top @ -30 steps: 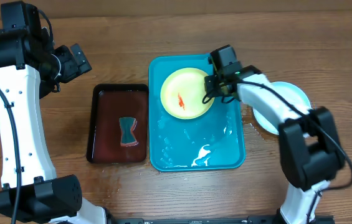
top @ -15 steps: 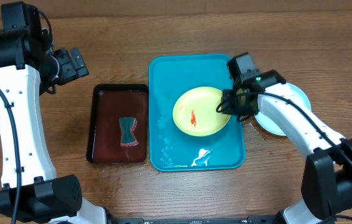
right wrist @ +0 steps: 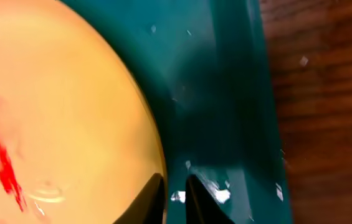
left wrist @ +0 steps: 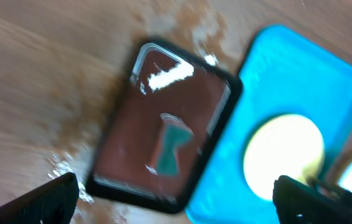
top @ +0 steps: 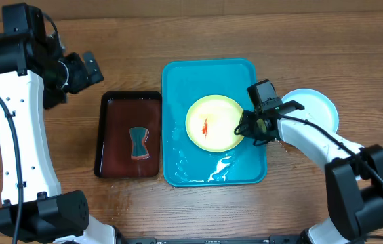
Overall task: Clean dirty plates on tray and stack at the side
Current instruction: 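Grasp the sponge in the black tray with the left gripper and wet it, then scrub the yellow plate's red stain with the left gripper's sponge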
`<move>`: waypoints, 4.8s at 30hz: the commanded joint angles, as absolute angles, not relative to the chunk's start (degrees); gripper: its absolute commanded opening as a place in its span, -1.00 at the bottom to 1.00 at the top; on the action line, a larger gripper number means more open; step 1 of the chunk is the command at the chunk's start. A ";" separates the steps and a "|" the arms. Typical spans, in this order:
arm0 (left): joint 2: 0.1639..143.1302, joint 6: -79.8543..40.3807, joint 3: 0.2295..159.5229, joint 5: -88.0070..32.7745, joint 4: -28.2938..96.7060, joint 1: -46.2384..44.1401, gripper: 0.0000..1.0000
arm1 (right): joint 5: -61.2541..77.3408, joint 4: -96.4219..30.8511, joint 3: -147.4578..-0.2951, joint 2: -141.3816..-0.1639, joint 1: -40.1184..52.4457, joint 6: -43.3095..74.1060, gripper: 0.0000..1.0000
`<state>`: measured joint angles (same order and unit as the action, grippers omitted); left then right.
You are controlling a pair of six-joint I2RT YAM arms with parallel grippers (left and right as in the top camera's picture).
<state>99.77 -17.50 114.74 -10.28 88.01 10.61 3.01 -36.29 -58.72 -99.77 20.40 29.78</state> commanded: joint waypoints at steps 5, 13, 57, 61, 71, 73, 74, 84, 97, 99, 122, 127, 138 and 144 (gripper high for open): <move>99.00 -14.15 110.59 -13.17 89.97 7.75 0.80 | -2.48 -42.09 -63.88 -84.31 20.56 19.16 -0.26; 99.11 -15.86 89.38 -7.05 77.17 0.27 0.26 | -1.74 -46.50 -63.88 -78.70 20.56 19.00 0.05; 108.95 -22.24 85.91 9.65 67.29 -9.67 -0.91 | -10.61 -45.87 -63.81 -83.79 20.49 22.68 -0.33; 109.21 -22.26 84.44 11.64 64.95 -9.65 -0.91 | -8.78 -46.00 -63.81 -86.37 20.49 22.70 -0.33; 109.38 -22.28 68.84 9.78 47.09 -9.67 -0.91 | -8.99 -45.19 -63.77 -87.24 20.49 22.44 -0.26; 109.38 -22.22 68.64 9.50 47.33 -9.67 -0.92 | -8.97 -44.29 -63.77 -87.48 20.49 22.22 -0.24; 109.38 -21.93 68.73 9.39 47.68 -9.67 -0.91 | -8.97 -43.86 -63.77 -87.68 20.49 22.02 -0.21; 109.25 -20.62 83.22 9.37 63.88 -9.23 -0.92 | -4.32 -39.16 -63.77 -94.04 20.49 17.52 -0.09; 109.25 -16.69 113.65 -2.61 78.19 -9.50 -0.92 | 3.70 -35.57 -63.77 -105.08 20.51 14.48 -0.39; 109.27 -16.73 114.72 -5.30 77.28 -9.89 -0.91 | 5.58 -35.55 -63.77 -106.15 20.51 13.17 -0.60; 131.39 -36.27 111.00 -11.92 62.74 -31.97 -0.92 | 4.62 -36.75 -63.75 -106.43 20.49 15.20 -0.92; 134.96 -35.99 111.00 -3.46 64.36 -31.31 -0.92 | 4.62 -36.71 -63.77 -106.43 20.49 15.20 -0.92; 135.02 -28.91 111.00 17.82 68.84 -29.87 -0.92 | 4.62 -36.49 -63.77 -106.43 20.49 15.18 -0.92; 135.02 -28.82 111.00 7.77 68.38 -29.91 -0.91 | 4.62 -36.49 -63.75 -106.43 20.49 15.18 -0.92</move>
<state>134.69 -29.85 110.96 10.52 69.04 -31.31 6.68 -35.66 -63.59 -106.04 20.51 15.42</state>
